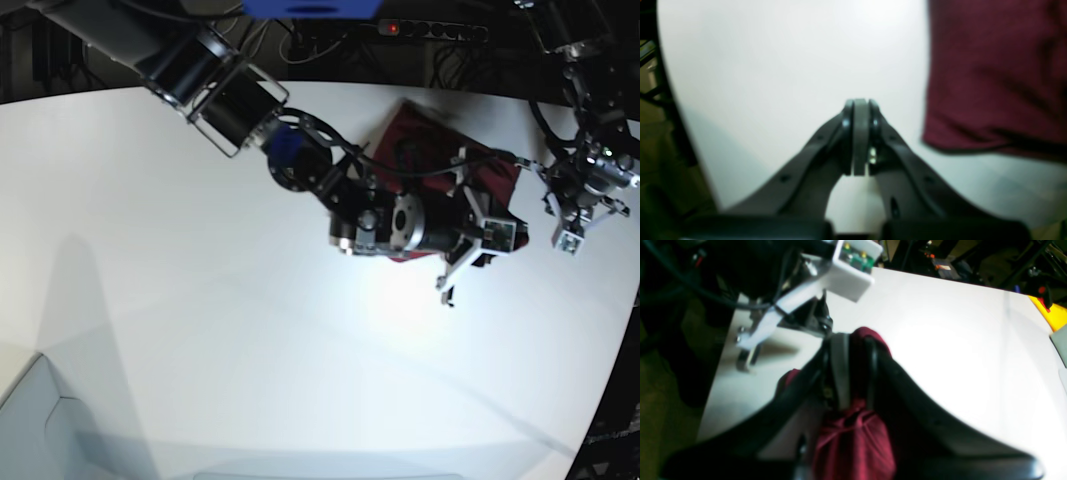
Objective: Layout the t-shirt on the table in an organized manner, then fold the t-shirt properly
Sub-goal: 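Fold the held end with the right gripper toward the left gripper, then release the shirt with the right gripper and press the fold with both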
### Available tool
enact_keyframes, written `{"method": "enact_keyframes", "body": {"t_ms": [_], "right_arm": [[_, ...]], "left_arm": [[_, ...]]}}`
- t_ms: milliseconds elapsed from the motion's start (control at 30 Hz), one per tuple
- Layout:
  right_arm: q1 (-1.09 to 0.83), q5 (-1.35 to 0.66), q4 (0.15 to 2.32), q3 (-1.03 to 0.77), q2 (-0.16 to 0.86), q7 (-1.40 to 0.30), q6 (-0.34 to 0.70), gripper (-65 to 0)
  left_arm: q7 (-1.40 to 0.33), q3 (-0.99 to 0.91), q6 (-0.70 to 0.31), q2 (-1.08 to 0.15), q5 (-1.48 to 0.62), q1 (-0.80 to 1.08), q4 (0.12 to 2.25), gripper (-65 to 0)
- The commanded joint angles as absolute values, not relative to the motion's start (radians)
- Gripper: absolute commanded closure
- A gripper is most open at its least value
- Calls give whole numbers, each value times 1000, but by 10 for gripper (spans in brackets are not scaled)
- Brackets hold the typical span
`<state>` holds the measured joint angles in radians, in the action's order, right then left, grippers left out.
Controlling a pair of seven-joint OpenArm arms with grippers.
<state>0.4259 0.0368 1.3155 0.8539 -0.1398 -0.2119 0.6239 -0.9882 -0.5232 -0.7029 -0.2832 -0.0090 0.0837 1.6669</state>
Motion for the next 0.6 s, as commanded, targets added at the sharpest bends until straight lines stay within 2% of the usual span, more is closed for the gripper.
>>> {"method": "enact_keyframes", "body": {"t_ms": [0, 233, 300, 567], "right_arm": [[450, 19, 1333, 849, -157, -177, 615, -115], [450, 19, 1339, 851, -157, -176, 615, -160], [450, 19, 1340, 871, -157, -176, 615, -181], [424, 19, 1349, 923, -157, -176, 615, -348]], "left_arm": [[-978, -553, -698, -308, -15, 90, 1681, -5], [-970, -730, -698, -323, -15, 94, 1675, -10], [-969, -754, -698, -323, -15, 94, 1675, -45], [-967, -766, -698, -312, -21, 74, 1676, -342]]}}
